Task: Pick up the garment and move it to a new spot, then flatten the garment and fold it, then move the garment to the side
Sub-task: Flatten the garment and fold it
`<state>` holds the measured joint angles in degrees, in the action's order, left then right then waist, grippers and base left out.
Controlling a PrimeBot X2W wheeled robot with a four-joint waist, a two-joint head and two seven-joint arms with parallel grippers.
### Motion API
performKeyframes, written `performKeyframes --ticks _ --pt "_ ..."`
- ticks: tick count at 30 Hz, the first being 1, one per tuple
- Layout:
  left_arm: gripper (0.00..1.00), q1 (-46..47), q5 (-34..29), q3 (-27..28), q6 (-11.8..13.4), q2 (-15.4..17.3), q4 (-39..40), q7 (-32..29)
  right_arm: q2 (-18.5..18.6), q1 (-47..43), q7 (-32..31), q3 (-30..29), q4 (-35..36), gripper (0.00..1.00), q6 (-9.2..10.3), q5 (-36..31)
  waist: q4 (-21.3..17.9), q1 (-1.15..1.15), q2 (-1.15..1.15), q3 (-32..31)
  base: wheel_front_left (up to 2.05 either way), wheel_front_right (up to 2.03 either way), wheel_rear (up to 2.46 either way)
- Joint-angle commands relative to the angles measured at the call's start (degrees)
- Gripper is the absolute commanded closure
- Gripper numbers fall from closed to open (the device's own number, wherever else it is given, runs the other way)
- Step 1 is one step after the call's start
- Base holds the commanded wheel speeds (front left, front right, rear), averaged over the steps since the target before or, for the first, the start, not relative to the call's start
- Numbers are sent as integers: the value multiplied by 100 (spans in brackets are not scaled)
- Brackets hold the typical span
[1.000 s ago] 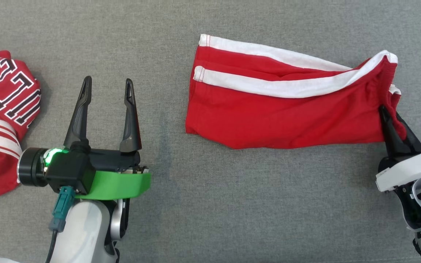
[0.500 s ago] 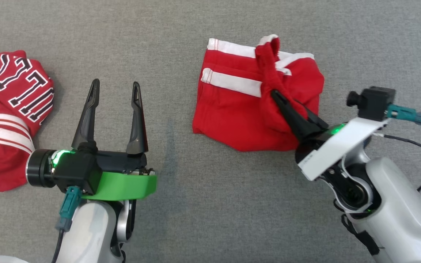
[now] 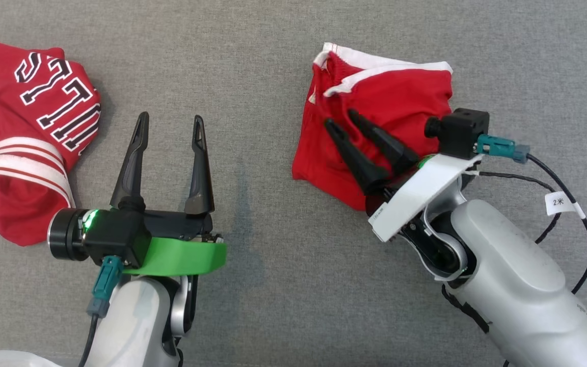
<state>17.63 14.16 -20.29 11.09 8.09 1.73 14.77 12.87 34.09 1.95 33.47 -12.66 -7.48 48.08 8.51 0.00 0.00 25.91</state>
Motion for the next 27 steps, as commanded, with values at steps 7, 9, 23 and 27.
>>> performKeyframes --ticks 7,9,23,27 --pt "0 -21 4 70 65 13 -84 47 550 94 1208 332 280 0 -1 -965 -197 0 0 -132 0 0 0" --pt "0 -72 13 91 87 44 -106 47 689 -117 1290 -93 329 0 -1 -1303 -261 0 0 -203 0 0 0" --pt "0 -570 205 425 218 377 -147 -19 525 -2476 1324 -2919 1584 0 -1 -2457 -935 0 0 -756 0 0 0" --pt "0 -812 282 467 234 430 -192 -26 413 -2867 1292 -3058 1776 0 -1 -2682 -1015 0 0 -1000 0 0 0"
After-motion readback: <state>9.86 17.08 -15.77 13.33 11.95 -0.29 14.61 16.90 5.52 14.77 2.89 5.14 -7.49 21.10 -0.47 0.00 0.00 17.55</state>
